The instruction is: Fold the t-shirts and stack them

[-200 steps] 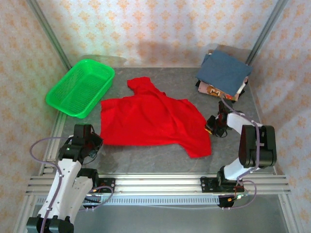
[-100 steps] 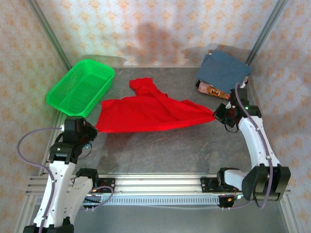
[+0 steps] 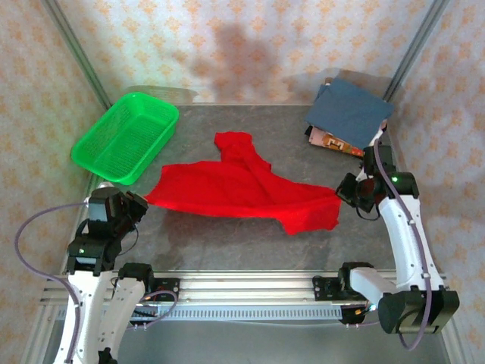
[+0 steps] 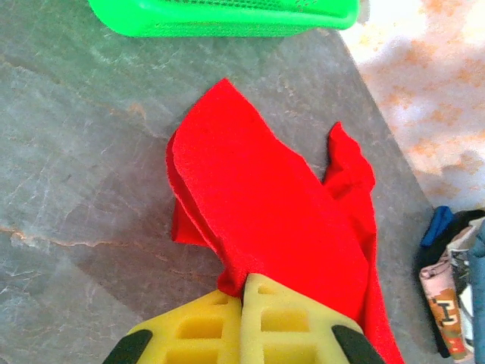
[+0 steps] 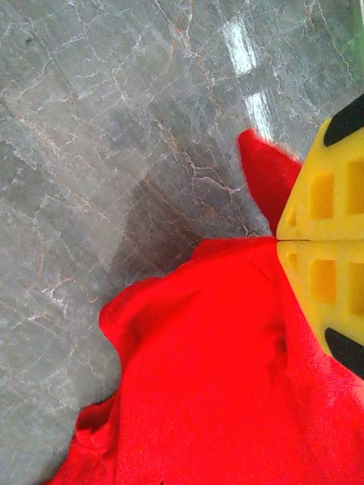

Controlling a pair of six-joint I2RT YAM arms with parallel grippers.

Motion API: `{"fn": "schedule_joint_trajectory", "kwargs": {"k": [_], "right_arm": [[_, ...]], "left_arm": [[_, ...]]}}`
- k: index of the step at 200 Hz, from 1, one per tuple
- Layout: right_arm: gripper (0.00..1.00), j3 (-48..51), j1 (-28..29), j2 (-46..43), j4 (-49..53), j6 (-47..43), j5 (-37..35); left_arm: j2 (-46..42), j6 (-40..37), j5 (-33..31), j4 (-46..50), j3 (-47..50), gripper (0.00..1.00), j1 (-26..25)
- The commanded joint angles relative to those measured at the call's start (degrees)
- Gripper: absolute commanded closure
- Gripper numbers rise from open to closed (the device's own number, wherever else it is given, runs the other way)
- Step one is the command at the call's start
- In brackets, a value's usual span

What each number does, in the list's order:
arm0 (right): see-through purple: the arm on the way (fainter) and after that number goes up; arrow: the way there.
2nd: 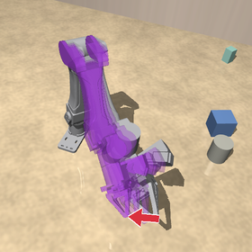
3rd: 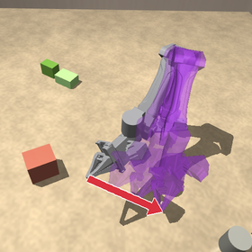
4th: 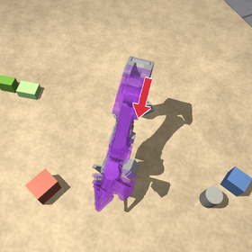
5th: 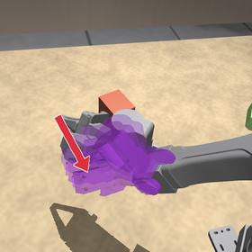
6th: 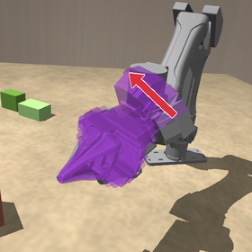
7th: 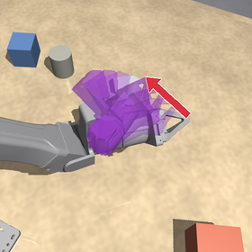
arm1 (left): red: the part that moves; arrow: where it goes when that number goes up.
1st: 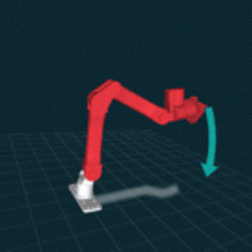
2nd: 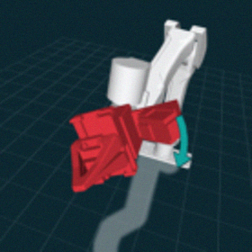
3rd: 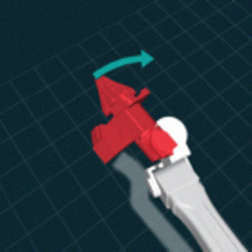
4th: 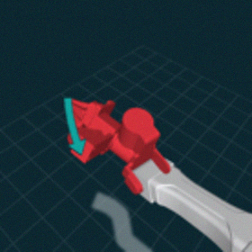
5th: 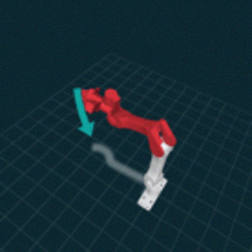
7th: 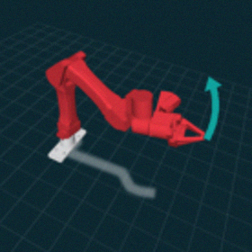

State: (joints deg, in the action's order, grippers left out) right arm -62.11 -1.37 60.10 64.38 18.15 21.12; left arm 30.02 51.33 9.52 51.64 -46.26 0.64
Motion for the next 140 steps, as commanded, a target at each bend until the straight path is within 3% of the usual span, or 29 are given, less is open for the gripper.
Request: {"fn": "schedule_joint_trajectory", "kwargs": {"k": [1,35,74,121,133,140], "right_arm": [[0.98,3.23,0.33,4.27,-2.82,-0.05,-2.66],[0.97,3.12,1.20,19.71,-13.35,-0.73,-4.59],[0.93,-9.44,3.42,38.91,-18.79,-0.12,-3.99],[0.88,-20.13,5.15,50.34,-21.84,0.71,-3.31],[0.82,-21.17,5.15,51.84,-22.91,0.47,-3.15],[0.72,-21.55,5.15,52.42,-23.72,0.15,-2.42]], "left_arm": [[1.20,-0.22,-2.54,-1.44,4.09,1.00,0.32],[10.07,-1.84,-2.91,-8.27,7.67,1.00,0.32],[21.59,-5.29,-6.60,-12.25,5.62,1.00,0.41],[29.61,-7.12,-7.75,-14.33,3.42,1.00,0.94],[30.96,-7.31,-7.85,-14.67,3.34,1.00,1.11],[31.67,-7.38,-7.78,-14.93,3.36,1.00,1.20]]}}
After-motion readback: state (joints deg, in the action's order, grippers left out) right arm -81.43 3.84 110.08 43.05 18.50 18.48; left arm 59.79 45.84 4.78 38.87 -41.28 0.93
